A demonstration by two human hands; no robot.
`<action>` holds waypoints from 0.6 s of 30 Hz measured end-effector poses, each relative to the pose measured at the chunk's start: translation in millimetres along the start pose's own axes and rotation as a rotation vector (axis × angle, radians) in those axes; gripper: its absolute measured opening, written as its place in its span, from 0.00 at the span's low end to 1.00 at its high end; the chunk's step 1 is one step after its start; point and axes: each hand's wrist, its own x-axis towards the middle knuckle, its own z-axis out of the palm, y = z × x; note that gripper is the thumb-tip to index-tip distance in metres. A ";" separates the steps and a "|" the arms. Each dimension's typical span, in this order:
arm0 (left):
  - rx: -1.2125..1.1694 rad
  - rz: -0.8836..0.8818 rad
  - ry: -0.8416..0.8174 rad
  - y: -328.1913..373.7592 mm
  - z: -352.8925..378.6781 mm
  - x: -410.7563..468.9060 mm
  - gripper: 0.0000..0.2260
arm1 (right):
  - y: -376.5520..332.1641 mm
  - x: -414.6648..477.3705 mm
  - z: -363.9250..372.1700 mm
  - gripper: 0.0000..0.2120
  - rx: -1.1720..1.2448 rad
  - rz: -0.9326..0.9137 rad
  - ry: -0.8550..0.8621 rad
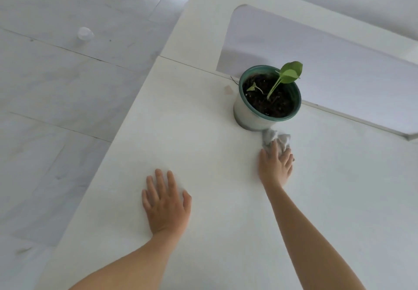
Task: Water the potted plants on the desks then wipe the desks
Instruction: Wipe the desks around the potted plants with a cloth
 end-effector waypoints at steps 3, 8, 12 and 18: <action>0.024 -0.003 0.081 -2.0 6.9 0.4 0.27 | -14.0 -51.5 25.0 0.27 -0.212 -0.315 -0.174; 0.054 -0.007 0.138 -2.0 10.5 0.6 0.27 | -82.4 -32.6 47.7 0.24 -0.238 -0.544 -0.317; 0.074 -0.006 0.164 -0.2 8.3 0.2 0.27 | -131.0 7.7 59.4 0.24 -0.209 -0.484 -0.261; 0.061 -0.011 0.148 1.4 4.6 -0.1 0.27 | -110.7 -6.2 54.9 0.24 -0.253 -0.567 -0.243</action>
